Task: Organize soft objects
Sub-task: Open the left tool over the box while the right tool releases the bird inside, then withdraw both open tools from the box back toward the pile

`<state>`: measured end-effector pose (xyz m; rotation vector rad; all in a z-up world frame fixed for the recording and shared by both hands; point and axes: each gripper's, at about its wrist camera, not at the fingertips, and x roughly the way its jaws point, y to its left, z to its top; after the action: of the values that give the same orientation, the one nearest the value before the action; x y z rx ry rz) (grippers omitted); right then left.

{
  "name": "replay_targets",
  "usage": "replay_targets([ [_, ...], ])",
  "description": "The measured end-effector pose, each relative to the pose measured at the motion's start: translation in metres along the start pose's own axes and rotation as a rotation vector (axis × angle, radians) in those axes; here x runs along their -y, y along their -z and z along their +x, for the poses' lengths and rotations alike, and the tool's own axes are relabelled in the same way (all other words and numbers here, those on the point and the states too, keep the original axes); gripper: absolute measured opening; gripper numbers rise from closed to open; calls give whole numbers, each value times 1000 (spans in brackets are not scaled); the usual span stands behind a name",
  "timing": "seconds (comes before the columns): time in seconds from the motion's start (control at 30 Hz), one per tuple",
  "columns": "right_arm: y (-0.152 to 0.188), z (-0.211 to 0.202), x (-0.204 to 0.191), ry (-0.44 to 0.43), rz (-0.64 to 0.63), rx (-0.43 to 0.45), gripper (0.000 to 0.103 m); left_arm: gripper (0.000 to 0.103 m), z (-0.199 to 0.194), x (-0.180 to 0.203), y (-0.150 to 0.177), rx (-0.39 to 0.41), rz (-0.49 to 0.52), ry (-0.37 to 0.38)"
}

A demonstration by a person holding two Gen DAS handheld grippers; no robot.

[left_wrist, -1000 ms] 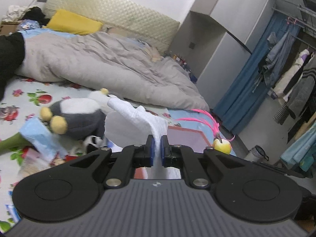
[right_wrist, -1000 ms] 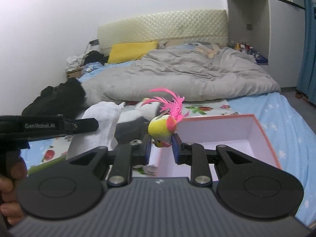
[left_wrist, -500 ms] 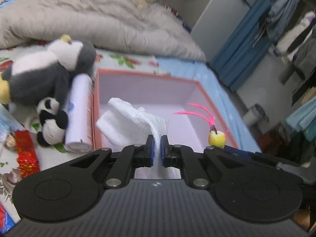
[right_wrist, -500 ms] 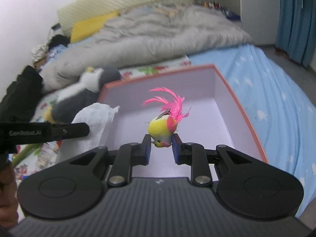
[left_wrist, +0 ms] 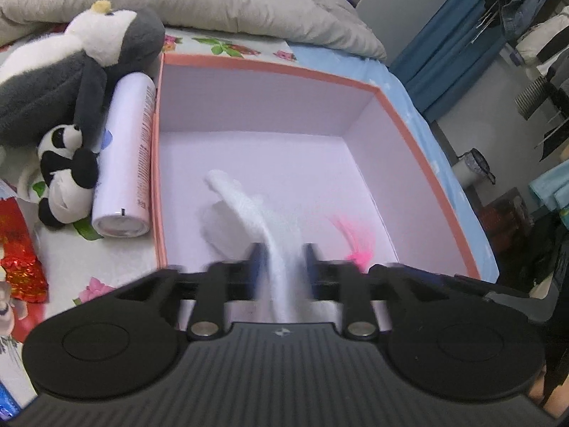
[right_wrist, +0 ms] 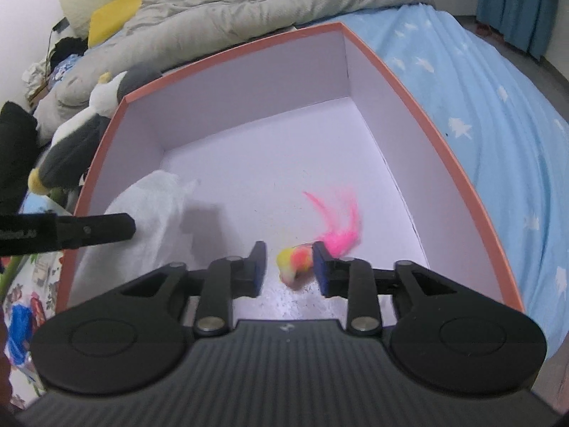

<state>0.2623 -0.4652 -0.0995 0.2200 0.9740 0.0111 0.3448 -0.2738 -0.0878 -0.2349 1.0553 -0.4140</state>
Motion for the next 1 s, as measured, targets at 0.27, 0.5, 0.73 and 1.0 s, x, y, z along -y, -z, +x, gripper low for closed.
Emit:
replay_targets([
  [0.27, -6, -23, -3, -15, 26, 42, 43, 55, -57, 9, 3, 108, 44, -20],
  [0.5, -6, -81, -29, -58, -10, 156, 43, 55, -129, 18, 18, 221, 80, -24],
  [0.73, 14, -137, -61, -99, -42, 259, 44, 55, -196, 9, 51, 300, 92, -26],
  [1.0, 50, -180, -98, -141, -82, 318, 44, 55, -256, -15, 96, 368, 73, -32],
])
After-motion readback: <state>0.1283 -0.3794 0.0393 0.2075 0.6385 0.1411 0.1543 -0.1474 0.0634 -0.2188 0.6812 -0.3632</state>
